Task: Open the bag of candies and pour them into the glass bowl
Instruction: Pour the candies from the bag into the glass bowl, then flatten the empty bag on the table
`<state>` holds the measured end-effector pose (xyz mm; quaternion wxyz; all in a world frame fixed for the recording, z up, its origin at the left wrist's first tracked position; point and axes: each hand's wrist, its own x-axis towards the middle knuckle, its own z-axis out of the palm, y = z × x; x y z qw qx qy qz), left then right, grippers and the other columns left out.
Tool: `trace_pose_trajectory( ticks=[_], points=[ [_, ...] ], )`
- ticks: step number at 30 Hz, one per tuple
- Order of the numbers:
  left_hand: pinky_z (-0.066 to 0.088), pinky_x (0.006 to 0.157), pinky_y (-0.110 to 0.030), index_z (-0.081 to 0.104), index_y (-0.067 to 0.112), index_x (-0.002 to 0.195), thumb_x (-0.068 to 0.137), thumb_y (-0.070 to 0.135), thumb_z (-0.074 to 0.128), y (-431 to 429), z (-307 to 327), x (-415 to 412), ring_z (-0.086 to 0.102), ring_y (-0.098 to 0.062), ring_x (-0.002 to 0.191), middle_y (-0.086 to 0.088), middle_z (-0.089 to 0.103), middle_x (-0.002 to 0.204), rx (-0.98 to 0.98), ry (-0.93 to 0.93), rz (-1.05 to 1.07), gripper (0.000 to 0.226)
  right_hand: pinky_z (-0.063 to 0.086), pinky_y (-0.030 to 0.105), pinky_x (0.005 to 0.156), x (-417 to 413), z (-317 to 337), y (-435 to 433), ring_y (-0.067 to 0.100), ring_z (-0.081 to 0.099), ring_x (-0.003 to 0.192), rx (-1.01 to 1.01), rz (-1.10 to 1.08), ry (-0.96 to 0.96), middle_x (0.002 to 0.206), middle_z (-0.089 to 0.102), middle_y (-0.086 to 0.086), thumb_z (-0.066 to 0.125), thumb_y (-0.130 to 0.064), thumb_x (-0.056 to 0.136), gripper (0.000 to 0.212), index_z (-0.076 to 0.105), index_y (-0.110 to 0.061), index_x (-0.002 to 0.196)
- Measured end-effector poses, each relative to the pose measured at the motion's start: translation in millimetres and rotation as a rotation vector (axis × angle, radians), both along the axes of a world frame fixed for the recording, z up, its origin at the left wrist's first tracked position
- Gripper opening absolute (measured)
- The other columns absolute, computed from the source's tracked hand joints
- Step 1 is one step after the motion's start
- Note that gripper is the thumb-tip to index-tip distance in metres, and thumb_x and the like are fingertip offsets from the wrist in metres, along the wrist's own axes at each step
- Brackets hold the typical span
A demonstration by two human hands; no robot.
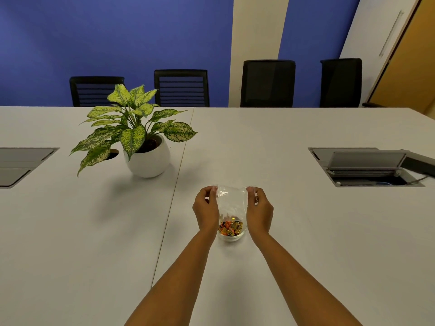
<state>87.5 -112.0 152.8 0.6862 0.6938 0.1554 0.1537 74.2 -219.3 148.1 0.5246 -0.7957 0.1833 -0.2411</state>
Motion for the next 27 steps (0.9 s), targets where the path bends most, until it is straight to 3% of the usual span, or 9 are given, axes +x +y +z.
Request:
trace_pose_trajectory(
  ticks=[8,14,17,21,24,27],
  points=[
    [0.052,0.073,-0.022,0.066,0.016,0.102,0.093,0.022,0.055,9.1,-2.6,-20.3,0.061,-0.02,0.09,-0.002,0.065,0.098,-0.006,-0.045,0.018,0.015,0.038,0.019,0.053,-14.9,2.0,6.1,0.005,0.048,0.054,0.061,-0.074,-0.01,0.071,0.059,-0.005,0.045,-0.035,0.096,0.029,0.066,-0.015,0.092],
    [0.046,0.057,-0.007,0.066,0.02,0.1,0.092,0.027,0.056,27.1,-11.3,-36.7,0.058,-0.011,0.071,0.001,0.064,0.088,0.077,-0.022,-0.001,0.014,0.044,0.031,0.062,-30.6,-10.4,18.7,0.017,0.053,0.06,0.062,-0.04,0.068,0.068,0.059,-0.002,0.039,-0.033,0.098,0.029,0.061,-0.015,0.102],
    [0.045,0.056,-0.012,0.066,0.021,0.1,0.093,0.029,0.056,42.2,-22.9,-47.6,0.056,-0.011,0.066,0.001,0.064,0.085,0.13,0.024,-0.03,0.015,0.054,0.036,0.063,-42.3,-20.6,22.6,0.023,0.062,0.071,0.079,0.065,0.135,0.08,0.064,0.004,0.039,-0.034,0.098,0.03,0.059,-0.014,0.107],
    [0.05,0.063,-0.02,0.066,0.021,0.099,0.093,0.026,0.055,58.3,-42.9,-69.1,0.06,-0.016,0.074,0.0,0.064,0.088,0.151,0.098,-0.023,0.014,0.042,0.017,0.037,-66.0,-38.2,28.4,0.019,0.059,0.047,0.089,0.158,0.202,0.072,0.062,0.002,0.044,-0.035,0.096,0.024,0.056,-0.016,0.105],
    [0.055,0.069,-0.029,0.066,0.019,0.102,0.094,0.022,0.053,72.4,-59.7,-88.8,0.062,-0.021,0.081,-0.004,0.065,0.094,0.141,0.169,-0.006,0.016,0.046,0.023,0.041,-85.1,-52.9,38.2,0.016,0.058,0.046,0.136,0.247,0.262,0.071,0.062,0.003,0.046,-0.036,0.095,0.024,0.057,-0.016,0.105],
    [0.052,0.07,-0.029,0.064,0.017,0.11,0.095,0.015,0.051,90.4,-74.8,-106.8,0.06,-0.02,0.082,-0.006,0.063,0.101,0.15,0.233,-0.037,0.021,0.048,0.024,0.044,-102.4,-66.4,44.9,0.015,0.06,0.051,0.174,0.328,0.309,0.078,0.064,0.005,0.049,-0.028,0.095,0.02,0.057,-0.015,0.108]
  ],
)
